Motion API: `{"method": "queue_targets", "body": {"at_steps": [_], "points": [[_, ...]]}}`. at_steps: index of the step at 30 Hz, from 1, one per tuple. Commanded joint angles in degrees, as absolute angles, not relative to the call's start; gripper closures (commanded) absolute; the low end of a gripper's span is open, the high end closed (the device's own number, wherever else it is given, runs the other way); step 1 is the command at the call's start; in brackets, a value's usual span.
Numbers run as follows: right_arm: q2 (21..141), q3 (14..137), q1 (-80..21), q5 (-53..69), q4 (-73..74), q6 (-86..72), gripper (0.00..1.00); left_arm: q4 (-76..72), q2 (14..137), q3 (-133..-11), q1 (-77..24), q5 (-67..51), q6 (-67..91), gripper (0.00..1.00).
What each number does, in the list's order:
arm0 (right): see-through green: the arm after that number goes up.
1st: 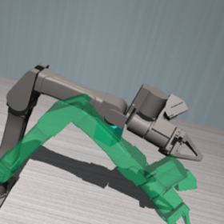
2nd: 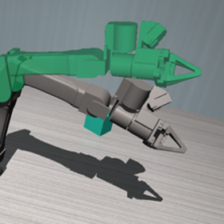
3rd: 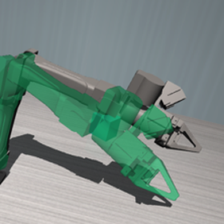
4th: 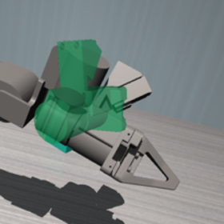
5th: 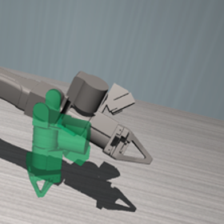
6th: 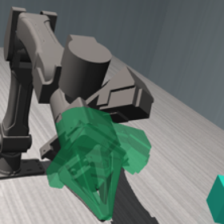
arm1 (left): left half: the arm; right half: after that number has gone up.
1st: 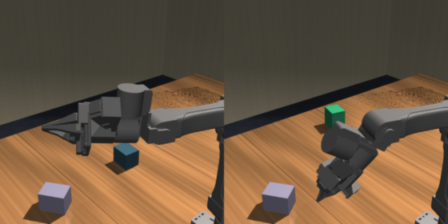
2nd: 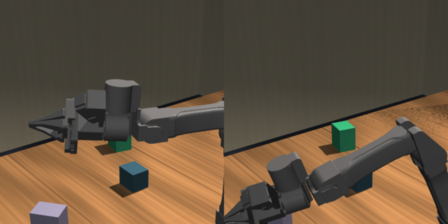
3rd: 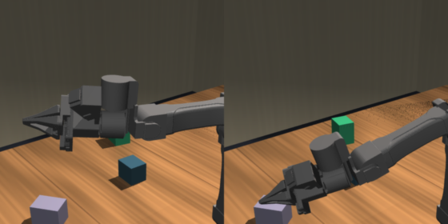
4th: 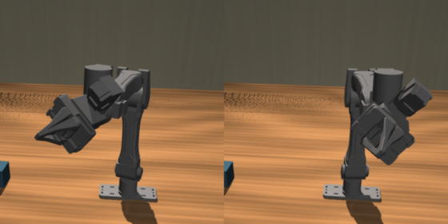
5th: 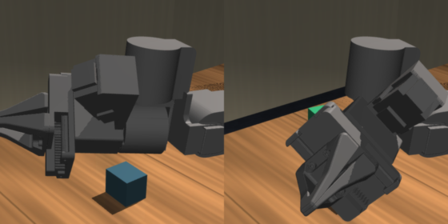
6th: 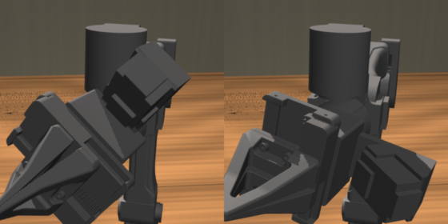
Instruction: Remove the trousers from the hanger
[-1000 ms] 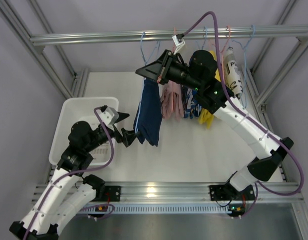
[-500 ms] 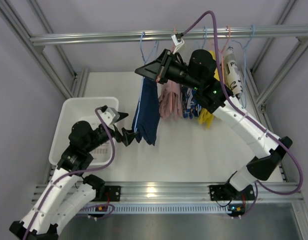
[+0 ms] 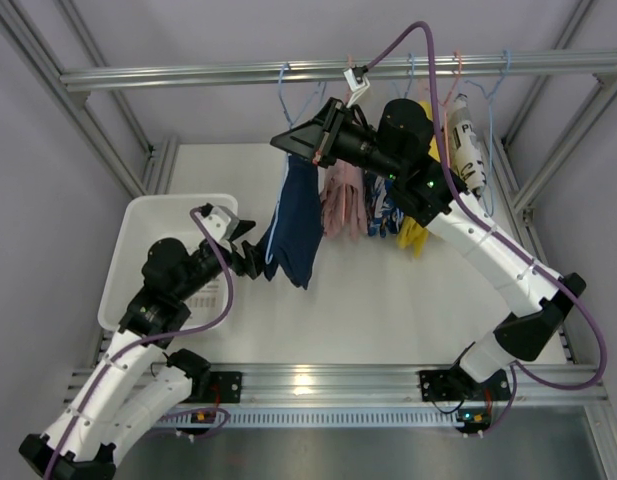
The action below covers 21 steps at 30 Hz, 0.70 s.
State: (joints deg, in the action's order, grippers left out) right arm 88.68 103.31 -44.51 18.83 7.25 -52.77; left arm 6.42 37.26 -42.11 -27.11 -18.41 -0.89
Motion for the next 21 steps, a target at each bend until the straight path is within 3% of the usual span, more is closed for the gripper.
{"method": "queue_targets", "body": {"at_steps": [1,2,6,7,9,10,12,21], "points": [[87.1,105.4,-45.4,19.2,1.4,-54.3,1.0,-1.0,37.2,-42.3,-27.2,-17.9,4.0,0.25],[86.9,105.1,-45.3,19.2,1.2,-54.5,1.0,-2.4,37.4,-42.2,-27.2,-18.4,5.2,0.26],[86.7,104.4,-45.4,19.4,1.1,-54.3,1.0,-4.1,39.7,-43.2,-27.3,-18.4,9.4,0.46],[86.6,104.2,-45.4,19.4,1.1,-54.1,1.0,-4.2,40.7,-44.5,-27.2,-18.4,9.9,0.59],[86.4,103.7,-45.4,19.4,1.2,-53.8,1.0,-4.2,41.4,-46.8,-27.2,-17.9,10.5,0.75],[85.8,102.7,-45.4,19.5,1.3,-53.5,1.0,-4.0,41.9,-47.7,-27.2,-17.6,10.7,0.89],[85.1,101.0,-45.4,19.6,0.6,-52.7,1.0,-3.2,42.3,-49.8,-27.2,-17.3,10.7,1.0],[79.0,89.8,-43.8,20.2,1.0,-47.0,1.0,-0.3,43.9,-64.4,-27.3,-16.9,12.3,1.0]]}}
